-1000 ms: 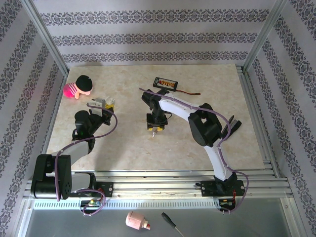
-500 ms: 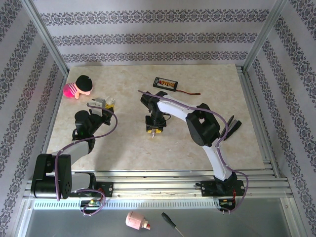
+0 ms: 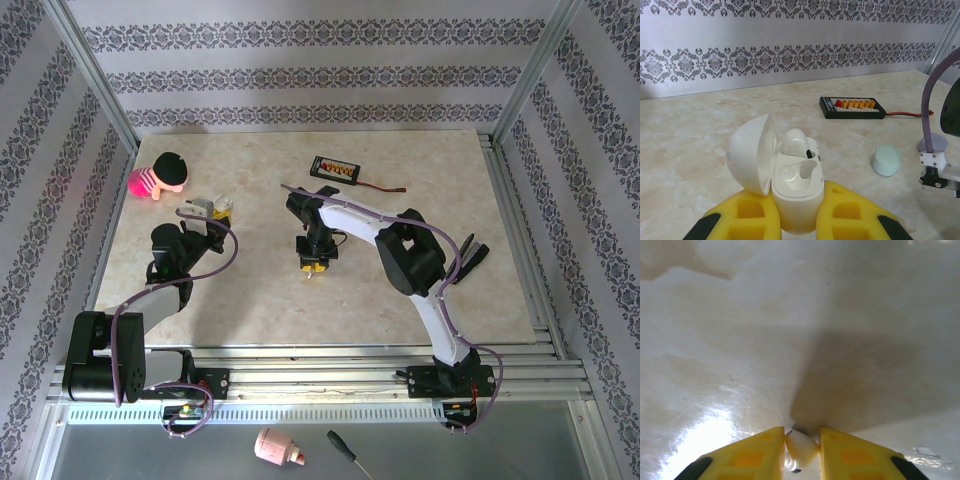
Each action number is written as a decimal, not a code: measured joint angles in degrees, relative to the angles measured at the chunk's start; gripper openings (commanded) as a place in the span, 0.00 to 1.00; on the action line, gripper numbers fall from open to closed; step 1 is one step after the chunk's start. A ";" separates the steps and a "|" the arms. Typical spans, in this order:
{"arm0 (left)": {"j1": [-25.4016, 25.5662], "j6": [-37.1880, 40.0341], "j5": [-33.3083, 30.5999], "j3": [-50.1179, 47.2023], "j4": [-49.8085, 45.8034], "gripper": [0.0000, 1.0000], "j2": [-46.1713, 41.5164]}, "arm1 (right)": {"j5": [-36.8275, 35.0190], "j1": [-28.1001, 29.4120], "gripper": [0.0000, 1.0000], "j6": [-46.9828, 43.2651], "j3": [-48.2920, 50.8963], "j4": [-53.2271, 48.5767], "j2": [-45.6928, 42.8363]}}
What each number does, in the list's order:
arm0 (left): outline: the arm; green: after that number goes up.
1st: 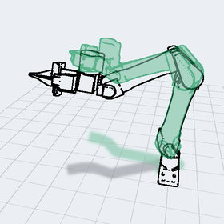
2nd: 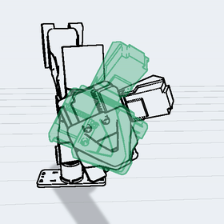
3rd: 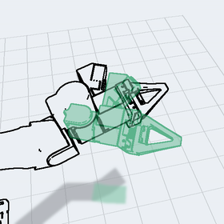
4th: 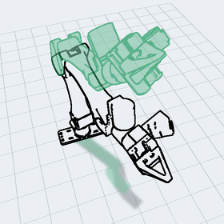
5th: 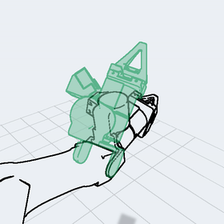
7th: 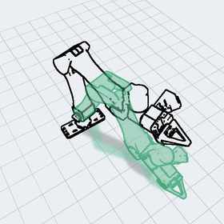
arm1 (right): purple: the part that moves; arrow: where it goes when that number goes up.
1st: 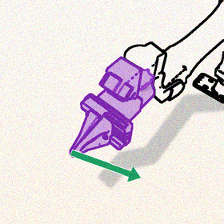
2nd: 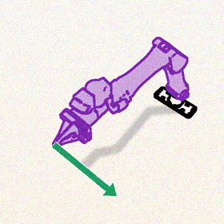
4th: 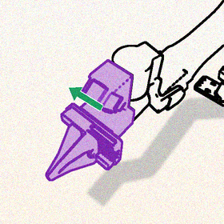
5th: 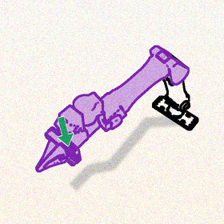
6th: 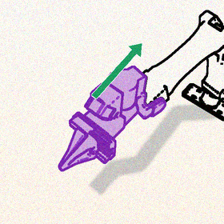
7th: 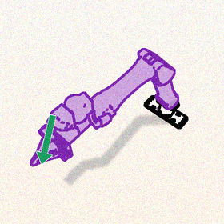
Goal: Insert wireless bluetooth earbuds into charging case
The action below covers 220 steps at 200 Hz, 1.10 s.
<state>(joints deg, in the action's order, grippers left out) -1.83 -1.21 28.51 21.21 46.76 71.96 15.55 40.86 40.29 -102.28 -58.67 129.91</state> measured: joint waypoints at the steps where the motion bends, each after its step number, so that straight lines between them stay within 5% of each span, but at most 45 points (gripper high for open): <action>1: 0.00 0.00 0.00 0.00 0.00 0.00 0.00 | -0.04 0.00 0.20 -0.04 0.02 0.00 0.00; 100: 3.54 3.61 0.00 0.00 -0.09 0.00 0.00 | -2.21 -0.22 0.22 -0.74 4.70 4.74 -3.69; 220: 12.50 10.32 10.32 1.03 -4.17 0.01 0.96 | -12.35 -0.26 0.21 -11.89 17.18 21.81 -26.01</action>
<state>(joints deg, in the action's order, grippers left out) 10.68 9.10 38.83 22.24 42.59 72.93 3.20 40.60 28.40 -85.10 -36.86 103.90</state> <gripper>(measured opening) 0.135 0.211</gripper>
